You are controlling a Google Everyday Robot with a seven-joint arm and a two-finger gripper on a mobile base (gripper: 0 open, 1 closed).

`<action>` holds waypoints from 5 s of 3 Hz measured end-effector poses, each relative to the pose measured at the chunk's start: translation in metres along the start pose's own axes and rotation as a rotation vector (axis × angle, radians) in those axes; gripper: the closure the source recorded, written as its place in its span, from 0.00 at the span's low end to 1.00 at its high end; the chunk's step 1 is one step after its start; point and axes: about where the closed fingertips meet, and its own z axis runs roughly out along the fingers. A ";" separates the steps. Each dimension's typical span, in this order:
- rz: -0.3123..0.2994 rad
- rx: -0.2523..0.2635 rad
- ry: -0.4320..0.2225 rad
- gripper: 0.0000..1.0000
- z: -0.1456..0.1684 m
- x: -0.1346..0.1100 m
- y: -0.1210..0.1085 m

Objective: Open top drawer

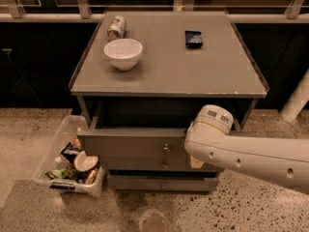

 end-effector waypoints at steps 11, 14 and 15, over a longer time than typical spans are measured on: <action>-0.012 0.065 -0.020 1.00 -0.027 0.010 0.021; -0.008 0.094 -0.030 1.00 -0.037 0.008 0.029; 0.001 0.103 -0.040 1.00 -0.043 0.006 0.033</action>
Offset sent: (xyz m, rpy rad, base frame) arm 0.0000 0.0000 0.0000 0.0000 0.0000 0.0000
